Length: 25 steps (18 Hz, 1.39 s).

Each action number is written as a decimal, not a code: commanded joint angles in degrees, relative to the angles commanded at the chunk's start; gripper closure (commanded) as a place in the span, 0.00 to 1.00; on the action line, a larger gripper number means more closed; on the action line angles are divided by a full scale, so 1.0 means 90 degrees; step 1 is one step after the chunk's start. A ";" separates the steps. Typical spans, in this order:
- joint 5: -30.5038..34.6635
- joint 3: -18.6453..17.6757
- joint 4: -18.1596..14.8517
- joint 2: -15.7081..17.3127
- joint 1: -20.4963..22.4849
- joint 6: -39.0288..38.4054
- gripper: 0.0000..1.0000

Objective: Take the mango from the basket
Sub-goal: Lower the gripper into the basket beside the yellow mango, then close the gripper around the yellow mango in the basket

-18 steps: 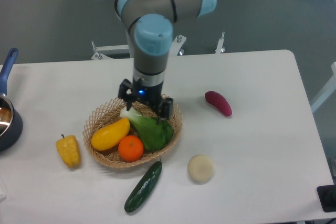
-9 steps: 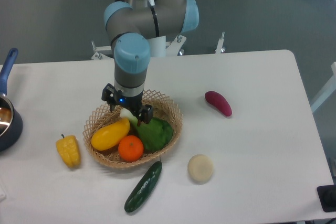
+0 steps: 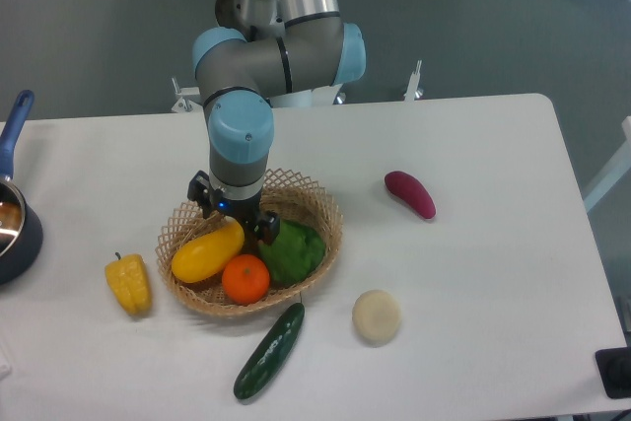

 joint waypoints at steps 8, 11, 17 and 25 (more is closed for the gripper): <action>0.0000 -0.0020 0.0010 -0.0108 -0.0030 -0.0020 0.00; 0.0000 -0.0020 0.0010 -0.0156 -0.0030 -0.0020 0.00; 0.0010 -0.0020 0.0020 -0.0235 -0.0039 -0.0020 0.00; 0.0010 -0.0010 0.0097 -0.0352 -0.0117 -0.0010 0.00</action>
